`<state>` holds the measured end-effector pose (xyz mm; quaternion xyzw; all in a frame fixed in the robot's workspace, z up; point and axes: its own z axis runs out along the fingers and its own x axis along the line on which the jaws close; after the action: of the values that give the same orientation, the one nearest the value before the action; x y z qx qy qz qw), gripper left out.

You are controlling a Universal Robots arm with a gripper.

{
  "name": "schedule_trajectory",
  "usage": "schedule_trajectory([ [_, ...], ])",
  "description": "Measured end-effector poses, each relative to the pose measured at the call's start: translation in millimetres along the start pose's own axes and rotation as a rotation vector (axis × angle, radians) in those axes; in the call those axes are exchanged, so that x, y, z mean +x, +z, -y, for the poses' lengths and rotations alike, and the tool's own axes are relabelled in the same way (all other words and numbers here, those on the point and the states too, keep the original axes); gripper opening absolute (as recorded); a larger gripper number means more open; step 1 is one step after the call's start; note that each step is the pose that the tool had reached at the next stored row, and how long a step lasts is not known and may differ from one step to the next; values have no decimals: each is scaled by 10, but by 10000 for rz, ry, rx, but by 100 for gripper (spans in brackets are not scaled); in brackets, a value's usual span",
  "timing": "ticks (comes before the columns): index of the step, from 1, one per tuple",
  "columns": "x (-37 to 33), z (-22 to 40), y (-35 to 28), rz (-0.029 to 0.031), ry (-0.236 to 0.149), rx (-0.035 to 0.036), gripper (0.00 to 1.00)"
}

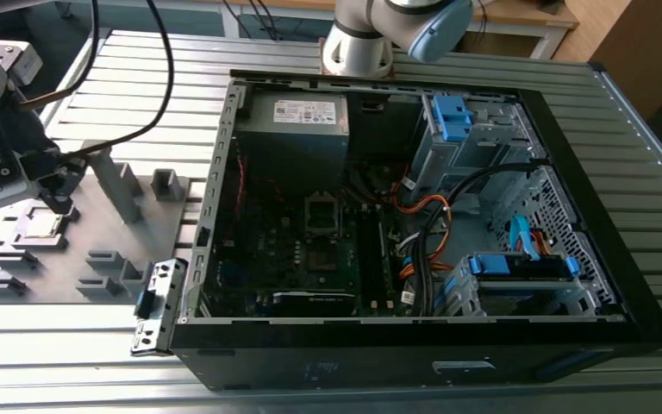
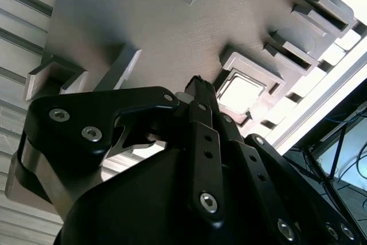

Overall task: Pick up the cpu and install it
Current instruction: 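Pick up the cpu and move it towards the insertion slot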

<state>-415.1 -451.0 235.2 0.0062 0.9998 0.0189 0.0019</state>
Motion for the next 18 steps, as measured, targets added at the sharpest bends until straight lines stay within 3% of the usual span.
schedule_trajectory([
  [18, -63, -1, 5, -1, 0, 0, 11],
])
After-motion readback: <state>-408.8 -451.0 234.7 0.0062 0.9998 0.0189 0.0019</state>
